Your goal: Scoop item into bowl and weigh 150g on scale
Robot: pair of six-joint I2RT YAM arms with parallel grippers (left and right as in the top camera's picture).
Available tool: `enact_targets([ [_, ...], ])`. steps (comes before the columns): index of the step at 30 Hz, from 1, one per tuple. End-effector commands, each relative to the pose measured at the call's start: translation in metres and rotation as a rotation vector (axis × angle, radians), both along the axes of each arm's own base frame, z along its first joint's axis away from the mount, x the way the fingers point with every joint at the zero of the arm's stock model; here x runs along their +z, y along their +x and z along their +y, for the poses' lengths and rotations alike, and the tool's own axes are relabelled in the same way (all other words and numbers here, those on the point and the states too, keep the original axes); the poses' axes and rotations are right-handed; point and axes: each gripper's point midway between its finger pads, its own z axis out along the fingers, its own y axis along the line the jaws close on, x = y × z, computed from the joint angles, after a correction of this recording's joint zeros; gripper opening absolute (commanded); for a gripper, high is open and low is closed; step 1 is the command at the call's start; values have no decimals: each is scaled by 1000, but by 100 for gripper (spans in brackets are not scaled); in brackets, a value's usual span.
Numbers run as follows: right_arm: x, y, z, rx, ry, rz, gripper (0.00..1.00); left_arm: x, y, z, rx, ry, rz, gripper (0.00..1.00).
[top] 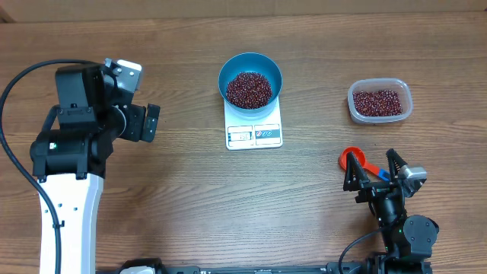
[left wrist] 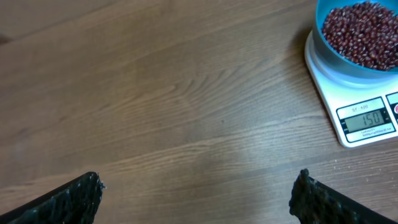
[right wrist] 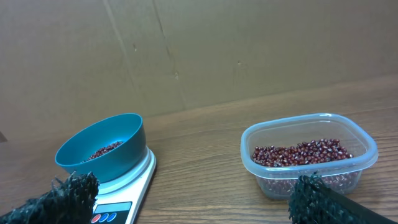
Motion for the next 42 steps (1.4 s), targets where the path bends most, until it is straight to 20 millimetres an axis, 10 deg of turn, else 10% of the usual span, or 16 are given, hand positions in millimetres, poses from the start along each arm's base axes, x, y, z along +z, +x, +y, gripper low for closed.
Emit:
enact_targets([
  [1,-1,0,0,-3,3,-7,100,19,-10,-2,21,-30,-61,100],
  [13,-1,0,0,-3,3,-6,100,90,-67,12,89,20,-314,100],
  [23,-1,0,0,-3,3,-6,100,102,-110,39,241,-17,-366,100],
  [42,-1,0,0,-3,3,-6,100,131,-168,-10,216,-323,-542,100],
])
